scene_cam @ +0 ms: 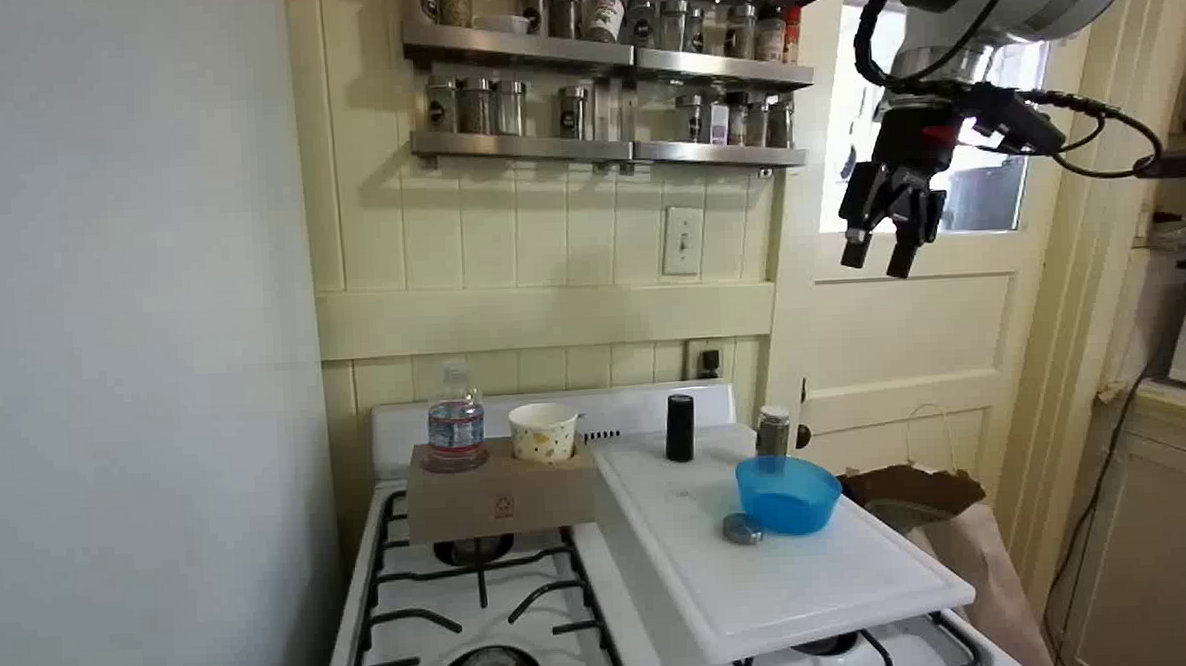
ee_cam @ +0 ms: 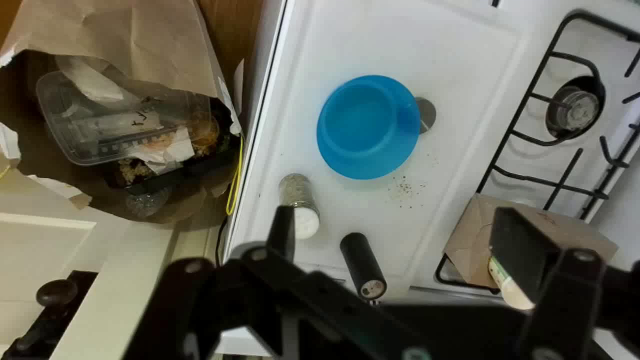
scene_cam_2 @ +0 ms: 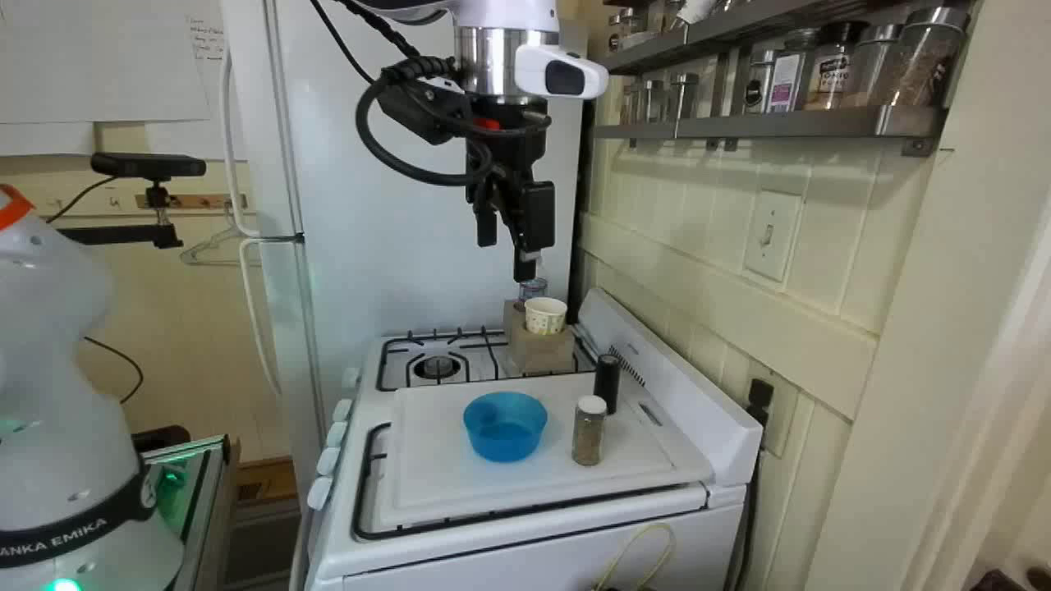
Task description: Pick up a spice bottle and shake it into the blue bowl
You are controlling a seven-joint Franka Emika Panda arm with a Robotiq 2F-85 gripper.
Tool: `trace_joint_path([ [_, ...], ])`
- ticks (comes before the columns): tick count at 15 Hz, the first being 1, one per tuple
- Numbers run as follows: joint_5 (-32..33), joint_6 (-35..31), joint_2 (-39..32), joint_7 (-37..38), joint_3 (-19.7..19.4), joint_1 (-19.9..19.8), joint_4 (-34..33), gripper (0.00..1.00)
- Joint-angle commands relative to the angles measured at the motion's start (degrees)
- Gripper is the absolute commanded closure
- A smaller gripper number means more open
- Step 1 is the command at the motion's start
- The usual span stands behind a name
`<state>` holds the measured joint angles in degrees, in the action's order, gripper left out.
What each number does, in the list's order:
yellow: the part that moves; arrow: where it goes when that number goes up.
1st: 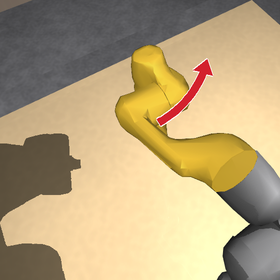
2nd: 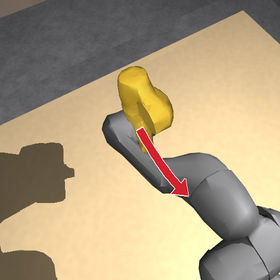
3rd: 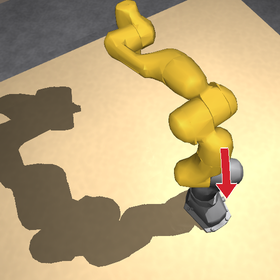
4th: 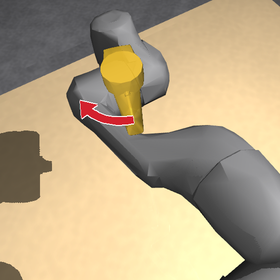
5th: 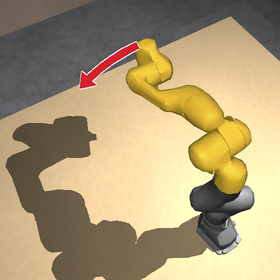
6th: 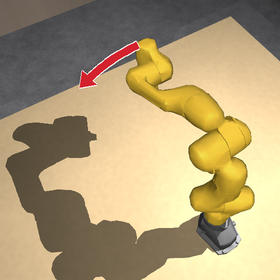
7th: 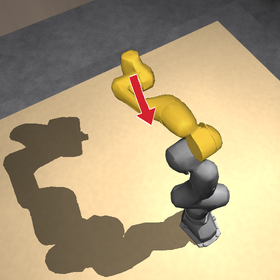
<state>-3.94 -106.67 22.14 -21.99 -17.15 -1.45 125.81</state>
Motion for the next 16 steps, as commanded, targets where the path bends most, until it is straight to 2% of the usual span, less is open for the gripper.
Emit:
trace_joint_path([
  [1, -0.59, 0.14, -0.23, -0.49, 1.35, -1.61, -0.11, 0.0],
  [6, -0.83, -0.6, -0.52, -0.29, 1.58, -1.52, -1.16, 0.0],
  [12, 2.78, -12.71, -2.12, 1.0, 4.02, -2.41, -11.33, 0.0],
  [16, 0.58, -21.69, -5.81, -2.76, 2.55, -1.6, -19.4, 0.0],
])
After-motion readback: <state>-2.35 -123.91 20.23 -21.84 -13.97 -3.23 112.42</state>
